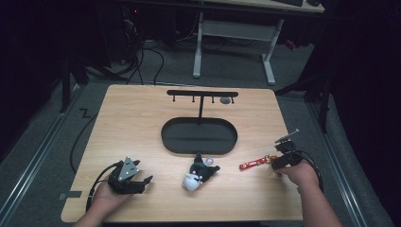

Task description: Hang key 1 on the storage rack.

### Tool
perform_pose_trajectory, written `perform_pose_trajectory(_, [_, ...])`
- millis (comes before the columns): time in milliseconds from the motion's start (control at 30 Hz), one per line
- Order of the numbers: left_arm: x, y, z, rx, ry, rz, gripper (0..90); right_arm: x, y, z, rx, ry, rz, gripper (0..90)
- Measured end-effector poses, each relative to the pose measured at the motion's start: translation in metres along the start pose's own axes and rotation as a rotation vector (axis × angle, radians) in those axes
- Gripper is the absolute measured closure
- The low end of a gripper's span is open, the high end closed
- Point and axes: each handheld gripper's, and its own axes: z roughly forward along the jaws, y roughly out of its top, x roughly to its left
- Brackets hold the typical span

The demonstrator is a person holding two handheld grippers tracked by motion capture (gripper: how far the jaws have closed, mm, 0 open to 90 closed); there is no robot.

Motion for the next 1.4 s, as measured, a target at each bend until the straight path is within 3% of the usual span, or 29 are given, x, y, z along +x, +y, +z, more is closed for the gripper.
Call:
perform_pose_trajectory(233, [-0.001, 0.0, 0.0, -0.001, 0.0, 0.0, 24.7, 0.005, 0.0, -0.015, -0.025, 0.0, -0.016, 64.0])
perform_pose_trajectory(567, [-0.003, 0.001, 0.0, -0.003, -0.005, 0.007, 24.7, 0.022, -0.006, -0.044, -0.038, -0.002, -0.081, 64.2])
perform_pose_trajectory(1100, [-0.003, 0.002, -0.001, -0.008, -0.013, 0.01, 24.7, 0.045, -0.009, -0.091, -0.033, -0.05, -0.16, 64.3])
perform_pose_trajectory(1400, [-0.004, 0.002, -0.001, -0.009, -0.014, 0.01, 24.7, 0.059, -0.005, -0.117, -0.058, -0.07, -0.202, 64.4])
